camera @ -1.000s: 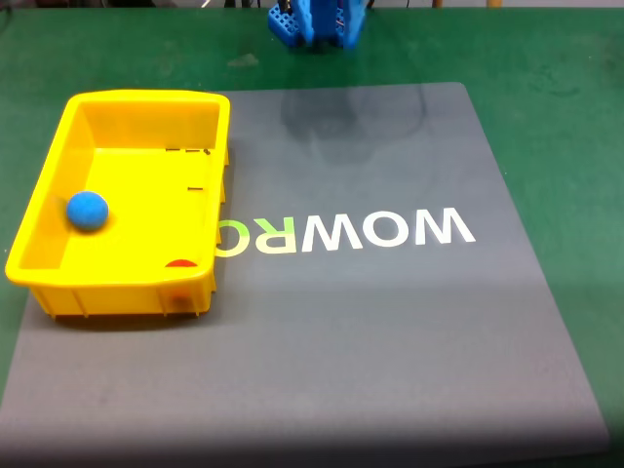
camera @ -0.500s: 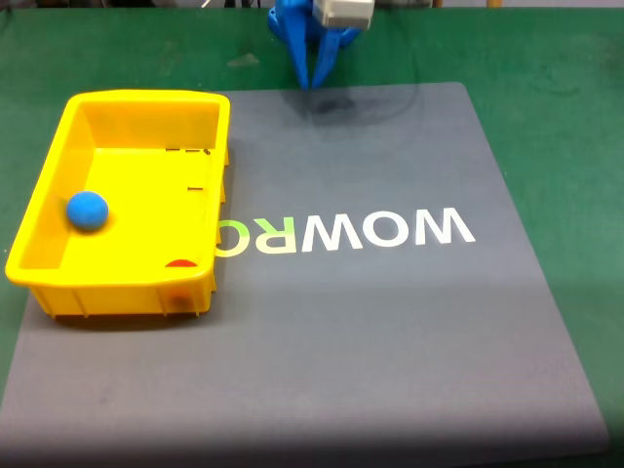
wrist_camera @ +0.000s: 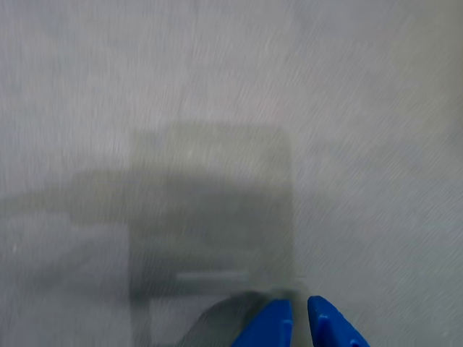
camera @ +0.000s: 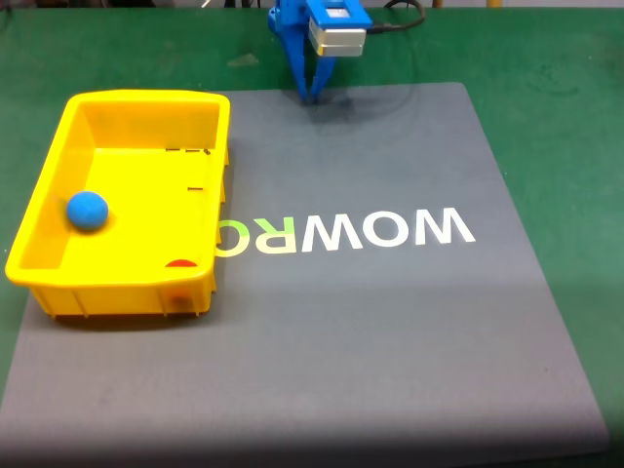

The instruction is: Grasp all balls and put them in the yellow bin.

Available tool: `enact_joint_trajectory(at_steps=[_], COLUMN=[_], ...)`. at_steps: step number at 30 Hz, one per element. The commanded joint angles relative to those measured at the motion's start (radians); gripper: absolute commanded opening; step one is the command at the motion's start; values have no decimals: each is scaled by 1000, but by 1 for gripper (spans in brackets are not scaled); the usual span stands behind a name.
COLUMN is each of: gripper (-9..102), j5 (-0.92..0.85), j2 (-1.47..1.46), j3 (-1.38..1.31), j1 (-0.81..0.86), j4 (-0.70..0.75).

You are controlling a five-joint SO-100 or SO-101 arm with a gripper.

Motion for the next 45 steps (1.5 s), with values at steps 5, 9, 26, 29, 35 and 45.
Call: enact_joint_trajectory(at_steps=[5, 9, 26, 29, 35, 45], gripper=[0, 0, 0, 0, 0, 0], j5=[58, 43, 49, 48, 41, 37], j2=[15, 15, -29, -29, -29, -29], j3=[31, 31, 31, 31, 31, 31], j1=[-29, -28, -31, -31, -31, -31], j4=[57, 58, 46, 44, 44, 44])
